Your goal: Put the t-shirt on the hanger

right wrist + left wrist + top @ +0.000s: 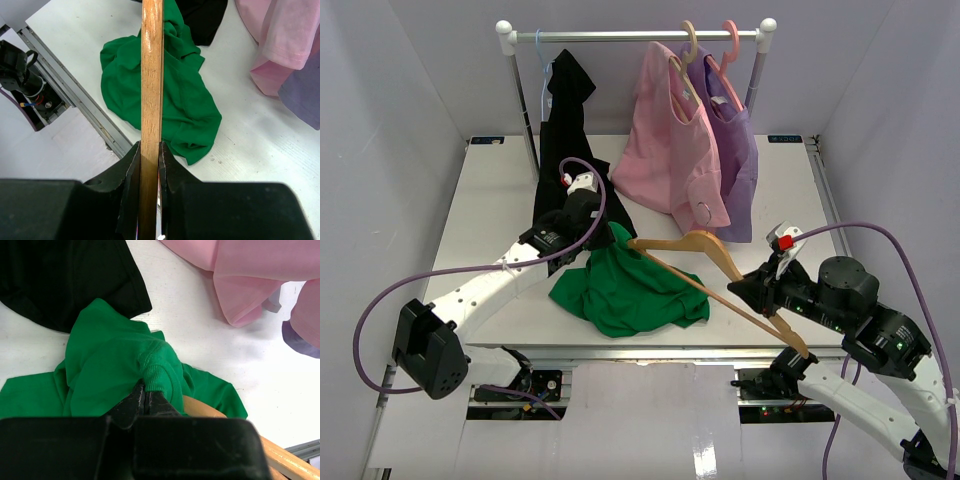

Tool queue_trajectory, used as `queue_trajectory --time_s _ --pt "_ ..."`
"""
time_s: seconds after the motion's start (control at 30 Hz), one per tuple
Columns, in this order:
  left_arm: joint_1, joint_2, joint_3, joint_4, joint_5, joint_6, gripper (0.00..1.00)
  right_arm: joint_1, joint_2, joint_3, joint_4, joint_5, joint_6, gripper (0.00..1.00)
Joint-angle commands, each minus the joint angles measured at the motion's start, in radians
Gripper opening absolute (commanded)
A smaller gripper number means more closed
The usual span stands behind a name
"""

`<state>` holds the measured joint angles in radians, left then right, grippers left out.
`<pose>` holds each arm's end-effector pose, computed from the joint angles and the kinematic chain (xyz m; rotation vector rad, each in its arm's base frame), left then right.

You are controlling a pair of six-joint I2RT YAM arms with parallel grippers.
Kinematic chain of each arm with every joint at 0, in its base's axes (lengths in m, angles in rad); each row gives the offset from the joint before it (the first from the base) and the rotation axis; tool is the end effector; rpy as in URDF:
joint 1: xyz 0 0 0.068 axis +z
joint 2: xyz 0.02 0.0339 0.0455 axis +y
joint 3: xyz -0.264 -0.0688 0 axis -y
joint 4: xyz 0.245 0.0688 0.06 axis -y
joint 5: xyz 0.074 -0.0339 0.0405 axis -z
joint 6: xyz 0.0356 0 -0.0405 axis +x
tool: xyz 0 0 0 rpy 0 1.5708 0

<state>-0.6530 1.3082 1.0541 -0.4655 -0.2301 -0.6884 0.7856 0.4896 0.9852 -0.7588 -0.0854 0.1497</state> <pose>0.2316 -0.1670 0.2933 -0.1614 2.3011 -0.4405 0.0542 0.0585 0.3785 -0.6515 1.7812 0.7270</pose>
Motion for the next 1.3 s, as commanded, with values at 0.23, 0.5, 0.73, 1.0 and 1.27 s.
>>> queue_trajectory --time_s 0.23,0.5,0.73,1.0,1.27 --pt "0.014 -0.002 0.049 -0.034 -0.031 0.002 0.0 0.001 -0.006 0.05 0.034 -0.033 -0.024 0.08" --pt "0.018 0.016 0.066 -0.067 -0.054 -0.005 0.0 0.001 0.006 0.114 0.015 -0.042 -0.042 0.08" --pt "0.018 0.008 0.07 -0.071 -0.054 -0.01 0.0 0.001 0.021 0.113 0.019 -0.049 -0.047 0.08" --pt "0.018 -0.016 0.057 -0.048 0.002 -0.014 0.0 0.001 0.022 0.034 0.089 -0.068 -0.039 0.08" --pt "0.018 -0.062 0.027 -0.002 0.105 -0.021 0.0 0.001 0.07 -0.058 0.223 -0.098 -0.021 0.08"
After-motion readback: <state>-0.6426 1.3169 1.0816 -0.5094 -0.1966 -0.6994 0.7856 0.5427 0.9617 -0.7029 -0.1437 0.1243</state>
